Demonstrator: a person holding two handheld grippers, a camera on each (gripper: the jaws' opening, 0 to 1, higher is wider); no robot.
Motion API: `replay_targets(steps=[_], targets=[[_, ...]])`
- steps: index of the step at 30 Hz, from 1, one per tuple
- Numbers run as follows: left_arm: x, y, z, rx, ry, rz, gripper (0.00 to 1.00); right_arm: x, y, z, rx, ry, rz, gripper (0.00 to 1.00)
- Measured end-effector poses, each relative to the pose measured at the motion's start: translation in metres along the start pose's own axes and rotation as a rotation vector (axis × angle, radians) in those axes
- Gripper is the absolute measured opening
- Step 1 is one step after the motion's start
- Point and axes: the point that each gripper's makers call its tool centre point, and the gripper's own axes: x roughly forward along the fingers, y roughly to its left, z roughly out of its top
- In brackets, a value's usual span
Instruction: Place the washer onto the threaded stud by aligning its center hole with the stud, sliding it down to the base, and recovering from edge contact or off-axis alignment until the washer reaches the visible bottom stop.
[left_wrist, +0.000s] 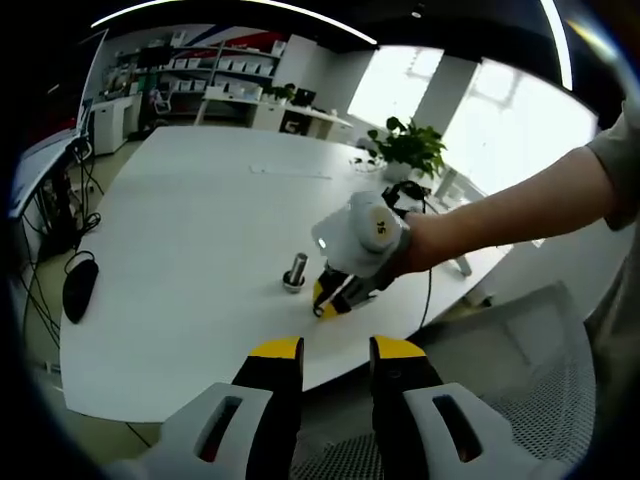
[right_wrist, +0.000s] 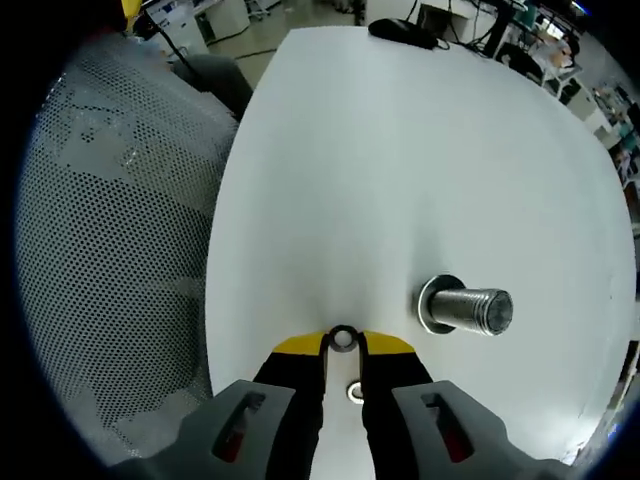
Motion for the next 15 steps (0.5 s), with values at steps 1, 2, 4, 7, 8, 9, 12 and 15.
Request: replay_targets(steps=[1, 2, 4, 7, 8, 9, 12, 15], targets=[[-0.0001, 0.0003, -0.0006, 0.002, 0.004, 0.004, 0.24, -0.0002, 0.0001, 0.0003, 0.012, 0.010, -0.003, 0.14], [-0.0001, 0.0004, -0.0006, 0.005, 0.005, 0.006, 0.24, -0.0006, 0.0008, 0.0002, 0.020, 0.016, -0.006, 0.14], [-0.0006, 0.0004, 0.0000, 0.010, 0.001, 0.009, 0.24, 0.0003, 0.0009, -0.0005, 0.032, 0.026, -0.019, 0.14], [-0.0018, 0.0012, 0.0007, 0.007, -0.008, 0.014, 0.24, 0.0006, 0.0011, -0.0021, 0.030, 0.008, -0.059, 0.14], [-0.0020, 0.0019, 0.0008, 0.006, -0.009, 0.017, 0.24, 0.0004, 0.0005, -0.0024, 0.042, -0.013, -0.077, 0.14], [-0.0020, 0.0024, 0.0009, 0.006, -0.009, 0.019, 0.25, 0.0002, 0.0004, -0.0028, 0.056, -0.028, -0.082, 0.14], [-0.0020, 0.0031, 0.0008, 0.007, -0.010, 0.024, 0.25, 0.0004, -0.0011, -0.0045, 0.126, -0.096, -0.071, 0.14], [-0.0022, 0.0024, 0.0013, 0.005, -0.012, 0.020, 0.25, 0.0000, -0.0010, -0.0074, 0.143, -0.100, -0.067, 0.14]])
